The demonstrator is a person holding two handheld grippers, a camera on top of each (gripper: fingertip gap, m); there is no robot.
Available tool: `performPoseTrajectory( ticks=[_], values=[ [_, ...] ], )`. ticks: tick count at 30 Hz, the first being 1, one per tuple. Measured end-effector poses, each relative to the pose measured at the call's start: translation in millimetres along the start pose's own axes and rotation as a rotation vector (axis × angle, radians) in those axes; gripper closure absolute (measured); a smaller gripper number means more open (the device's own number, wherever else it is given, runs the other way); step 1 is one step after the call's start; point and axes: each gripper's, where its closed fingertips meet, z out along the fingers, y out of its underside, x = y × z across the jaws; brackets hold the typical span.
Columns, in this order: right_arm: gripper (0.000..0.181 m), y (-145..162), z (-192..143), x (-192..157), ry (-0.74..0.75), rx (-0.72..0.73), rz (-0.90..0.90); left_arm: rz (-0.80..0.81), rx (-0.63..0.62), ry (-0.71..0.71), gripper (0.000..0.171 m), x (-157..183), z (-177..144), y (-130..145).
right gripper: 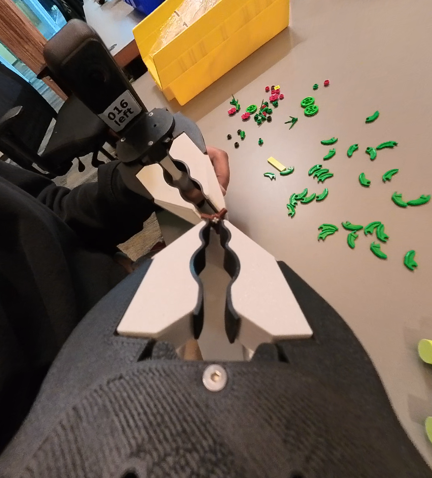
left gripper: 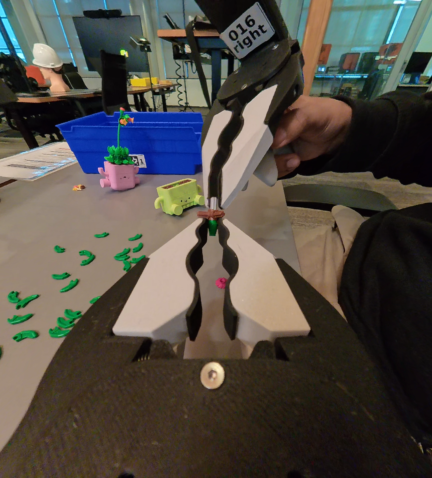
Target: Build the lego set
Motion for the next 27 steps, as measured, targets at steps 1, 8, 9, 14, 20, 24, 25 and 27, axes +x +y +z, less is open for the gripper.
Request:
performPoseTrajectory(
  ticks=[1, 8, 9, 14, 20, 24, 25, 27],
  values=[
    [0.175, -0.1, 0.0, -0.6, -0.005, -0.002, 0.004, 0.002, -0.004, 0.003, 0.167, 0.6, 0.3, 0.3],
    [0.179, 3.4, 0.2, -0.1, 0.001, -0.048, -0.006, 0.01, -0.018, 0.011, 0.167, 2.7, 1.2, 2.1],
    [0.179, 4.2, 0.0, -0.2, 0.0, -0.057, -0.007, 0.012, -0.022, 0.012, 0.167, 3.1, 1.6, 2.6],
    [0.179, 9.0, -2.6, 7.2, 0.027, -0.1, -0.015, -0.055, -0.002, 0.019, 0.148, -1.0, -2.9, 0.8],
    [0.18, 57.1, 7.0, 30.6, 0.13, -0.36, -0.092, -0.222, 0.047, -0.158, 0.144, -50.1, -30.0, 1.9],
    [0.18, 70.8, 12.8, 34.7, 0.138, -0.466, -0.134, -0.278, 0.059, -0.272, 0.147, -72.9, -42.5, 4.7],
    [0.18, 70.9, 13.7, 34.3, 0.137, -0.481, -0.144, -0.29, 0.065, -0.288, 0.147, -76.3, -44.2, 4.7],
    [0.18, 71.9, 14.7, 35.4, 0.146, -0.516, -0.159, -0.316, 0.073, -0.305, 0.147, -80.5, -46.4, 5.5]
  ],
)
